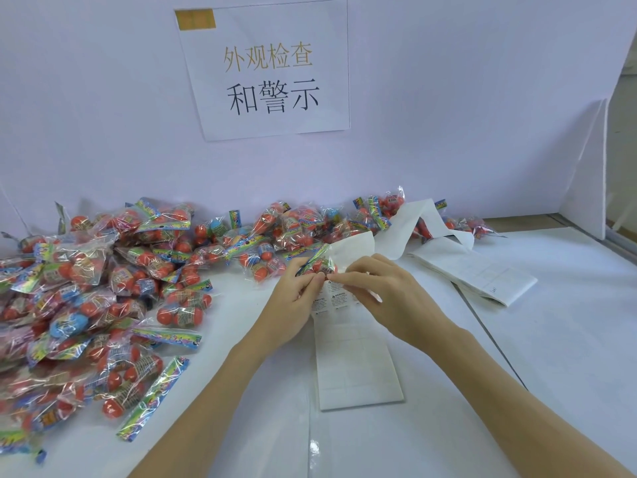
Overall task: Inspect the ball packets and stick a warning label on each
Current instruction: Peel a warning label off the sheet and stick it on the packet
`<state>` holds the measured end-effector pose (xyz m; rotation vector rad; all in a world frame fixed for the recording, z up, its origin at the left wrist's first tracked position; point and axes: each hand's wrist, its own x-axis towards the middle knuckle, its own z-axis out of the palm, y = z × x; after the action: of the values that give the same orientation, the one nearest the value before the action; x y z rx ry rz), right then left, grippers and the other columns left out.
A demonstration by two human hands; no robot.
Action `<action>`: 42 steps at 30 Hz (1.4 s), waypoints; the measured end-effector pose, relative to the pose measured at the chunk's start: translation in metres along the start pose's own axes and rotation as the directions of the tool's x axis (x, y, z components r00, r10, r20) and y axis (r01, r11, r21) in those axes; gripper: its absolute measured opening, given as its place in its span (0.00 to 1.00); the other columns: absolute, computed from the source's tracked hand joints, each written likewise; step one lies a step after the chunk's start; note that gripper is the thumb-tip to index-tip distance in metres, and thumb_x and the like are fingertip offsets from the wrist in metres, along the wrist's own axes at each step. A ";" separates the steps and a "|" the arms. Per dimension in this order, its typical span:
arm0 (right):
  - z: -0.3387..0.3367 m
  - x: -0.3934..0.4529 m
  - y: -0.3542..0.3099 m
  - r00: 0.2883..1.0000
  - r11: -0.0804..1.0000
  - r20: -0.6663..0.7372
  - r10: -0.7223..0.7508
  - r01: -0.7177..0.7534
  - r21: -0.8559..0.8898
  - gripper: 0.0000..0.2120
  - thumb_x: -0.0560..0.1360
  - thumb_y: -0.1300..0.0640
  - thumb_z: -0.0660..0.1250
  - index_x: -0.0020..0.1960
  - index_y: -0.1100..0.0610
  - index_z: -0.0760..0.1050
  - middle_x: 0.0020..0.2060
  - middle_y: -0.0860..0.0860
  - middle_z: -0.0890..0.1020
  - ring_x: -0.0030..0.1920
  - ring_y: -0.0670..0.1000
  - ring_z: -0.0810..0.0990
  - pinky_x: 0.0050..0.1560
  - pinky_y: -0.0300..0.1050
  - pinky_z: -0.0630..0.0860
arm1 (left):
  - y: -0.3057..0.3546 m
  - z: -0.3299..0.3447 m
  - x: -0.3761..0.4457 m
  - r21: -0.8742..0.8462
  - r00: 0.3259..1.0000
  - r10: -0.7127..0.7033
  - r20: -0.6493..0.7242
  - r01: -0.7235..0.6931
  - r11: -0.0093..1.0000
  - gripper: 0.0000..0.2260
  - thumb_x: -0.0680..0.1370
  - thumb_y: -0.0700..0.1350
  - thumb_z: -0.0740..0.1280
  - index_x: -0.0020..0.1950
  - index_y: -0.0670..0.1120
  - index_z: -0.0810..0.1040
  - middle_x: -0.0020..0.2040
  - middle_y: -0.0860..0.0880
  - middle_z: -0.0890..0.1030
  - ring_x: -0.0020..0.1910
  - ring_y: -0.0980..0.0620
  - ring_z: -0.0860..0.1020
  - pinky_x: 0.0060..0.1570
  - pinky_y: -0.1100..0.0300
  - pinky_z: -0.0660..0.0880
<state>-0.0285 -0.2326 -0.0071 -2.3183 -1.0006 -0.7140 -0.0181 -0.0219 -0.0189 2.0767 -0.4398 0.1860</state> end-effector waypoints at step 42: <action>0.006 0.004 -0.011 0.998 1.000 -0.058 -0.026 0.025 -0.015 0.08 0.80 0.62 0.73 0.58 0.59 0.82 0.54 0.51 0.82 0.54 0.58 0.80 0.56 0.55 0.77 | 0.002 -0.001 -0.002 0.040 1.000 0.000 0.005 -0.001 0.999 0.16 0.87 0.47 0.60 0.42 0.52 0.80 0.62 0.52 0.73 0.62 0.55 0.73 0.57 0.71 0.66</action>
<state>-0.0334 -0.2204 -0.0060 -2.2873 -1.0041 -0.7970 -0.0207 -0.0217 -0.0178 2.1169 -0.4427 0.1917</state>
